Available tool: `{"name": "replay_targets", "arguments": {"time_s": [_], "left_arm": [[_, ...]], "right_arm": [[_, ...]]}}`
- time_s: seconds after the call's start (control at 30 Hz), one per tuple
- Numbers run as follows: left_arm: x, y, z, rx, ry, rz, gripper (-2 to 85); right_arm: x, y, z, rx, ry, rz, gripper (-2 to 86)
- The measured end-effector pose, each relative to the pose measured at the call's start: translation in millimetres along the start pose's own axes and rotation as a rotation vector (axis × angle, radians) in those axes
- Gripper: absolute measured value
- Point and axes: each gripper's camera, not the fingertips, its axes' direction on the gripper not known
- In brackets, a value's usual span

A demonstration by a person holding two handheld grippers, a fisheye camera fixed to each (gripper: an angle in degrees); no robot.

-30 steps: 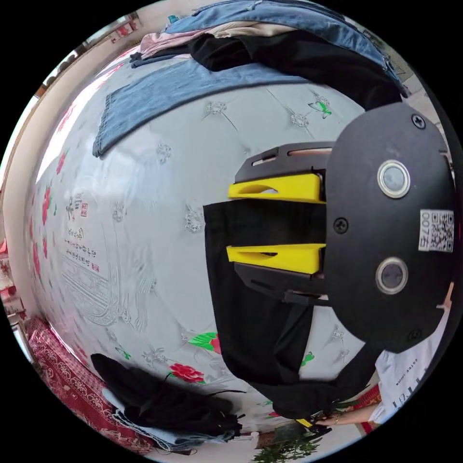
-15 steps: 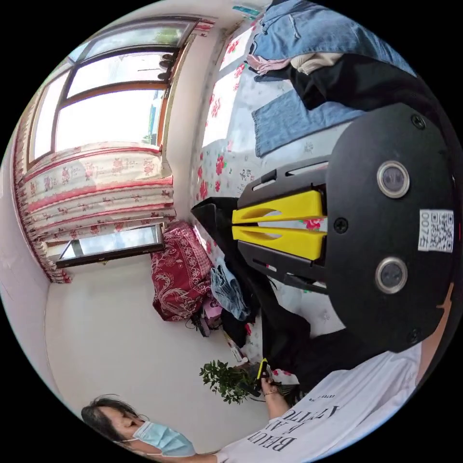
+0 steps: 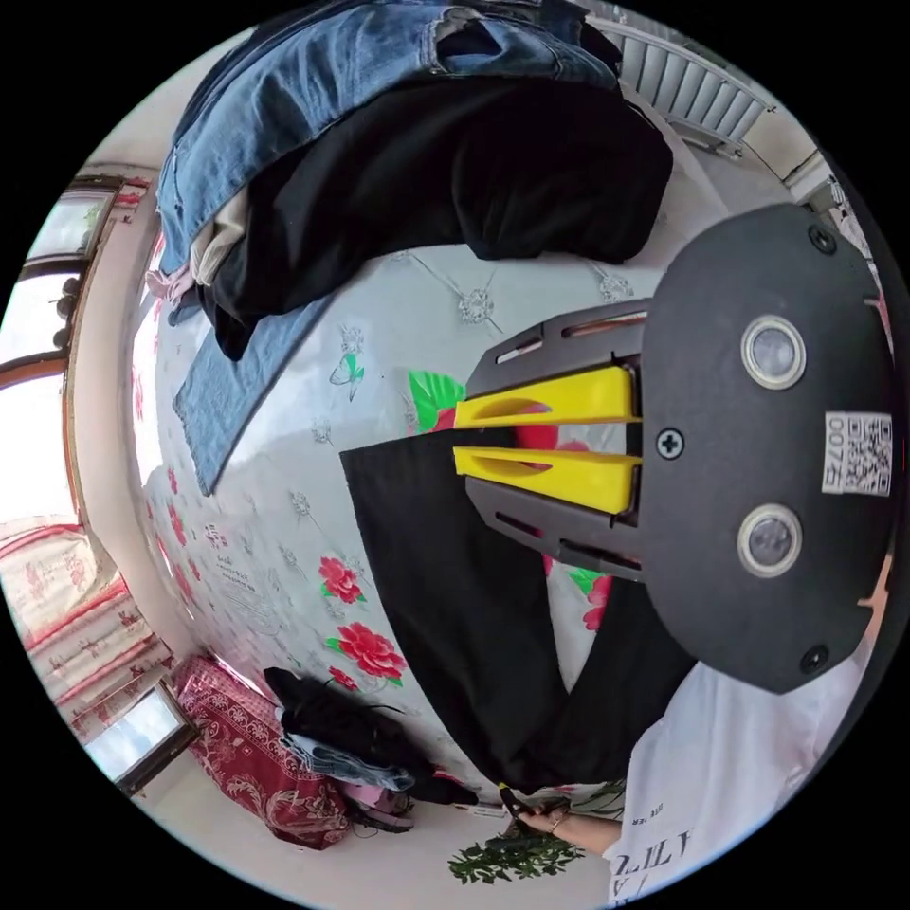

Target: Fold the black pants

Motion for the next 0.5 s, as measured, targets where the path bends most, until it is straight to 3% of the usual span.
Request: {"name": "replay_targets", "arguments": {"time_s": [0.13, 0.4, 0.5], "left_arm": [[-6.5, -0.8, 5.1, -0.001, -0.006, -0.005, -1.0], [-16.6, -8.2, 14.8, -0.028, -0.006, -0.007, -0.9], [-22.3, 0.0, 2.4, -0.001, 0.003, 0.021, -1.0]], "right_arm": [[-41.2, -24.7, 9.1, 0.043, 0.020, -0.151, 2.8], [-135.6, -99.3, 128.5, -0.162, -0.009, -0.256, 5.1], [-160.4, -118.0, 114.9, -0.034, 0.009, -0.285, 6.0]]}}
